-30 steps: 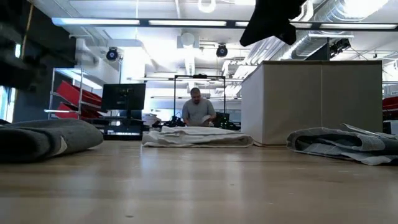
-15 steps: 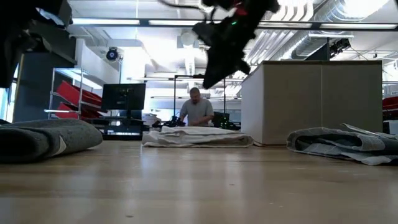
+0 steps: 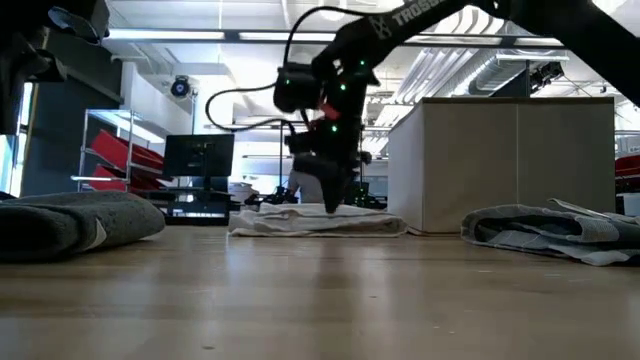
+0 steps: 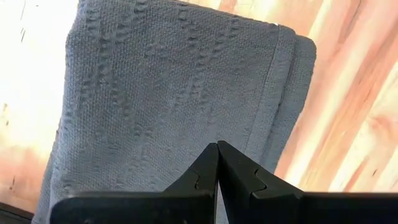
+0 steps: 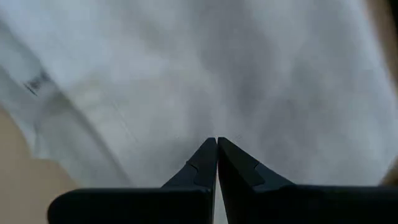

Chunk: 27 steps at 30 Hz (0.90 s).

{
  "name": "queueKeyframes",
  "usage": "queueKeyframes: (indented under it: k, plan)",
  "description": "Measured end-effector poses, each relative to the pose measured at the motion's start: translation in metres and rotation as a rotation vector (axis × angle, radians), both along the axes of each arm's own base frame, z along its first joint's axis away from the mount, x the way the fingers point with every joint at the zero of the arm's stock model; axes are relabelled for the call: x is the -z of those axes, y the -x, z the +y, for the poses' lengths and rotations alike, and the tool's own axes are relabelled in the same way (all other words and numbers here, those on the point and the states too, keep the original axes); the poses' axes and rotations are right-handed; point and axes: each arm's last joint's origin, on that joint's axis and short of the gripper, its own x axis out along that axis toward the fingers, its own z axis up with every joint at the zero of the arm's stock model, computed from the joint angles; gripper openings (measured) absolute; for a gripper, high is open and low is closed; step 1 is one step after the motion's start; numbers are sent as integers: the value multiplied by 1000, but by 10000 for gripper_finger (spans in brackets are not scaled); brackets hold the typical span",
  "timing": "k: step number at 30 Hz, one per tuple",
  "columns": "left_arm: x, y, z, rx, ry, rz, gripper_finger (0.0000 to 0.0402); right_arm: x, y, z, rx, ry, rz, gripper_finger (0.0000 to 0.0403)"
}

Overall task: Fold towel
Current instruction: Move the folded white patterned towel to the center of the table

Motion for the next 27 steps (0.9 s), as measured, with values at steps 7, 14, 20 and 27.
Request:
queueKeyframes:
  k: [7,14,20,27]
  plan:
    - [0,1,-1,15,-29,-19,0,14,1,54,-110,-39,56,0]
    - [0,1,-1,23,-44,-26,0,15,2,129,-197,-144,45,0]
    - [0,1,-1,52,-38,-15,0,15,10,194,-270,-200,27,0]
    - [0,1,-1,122,-42,-3,0,15,14,219,-175,-273,-7,0]
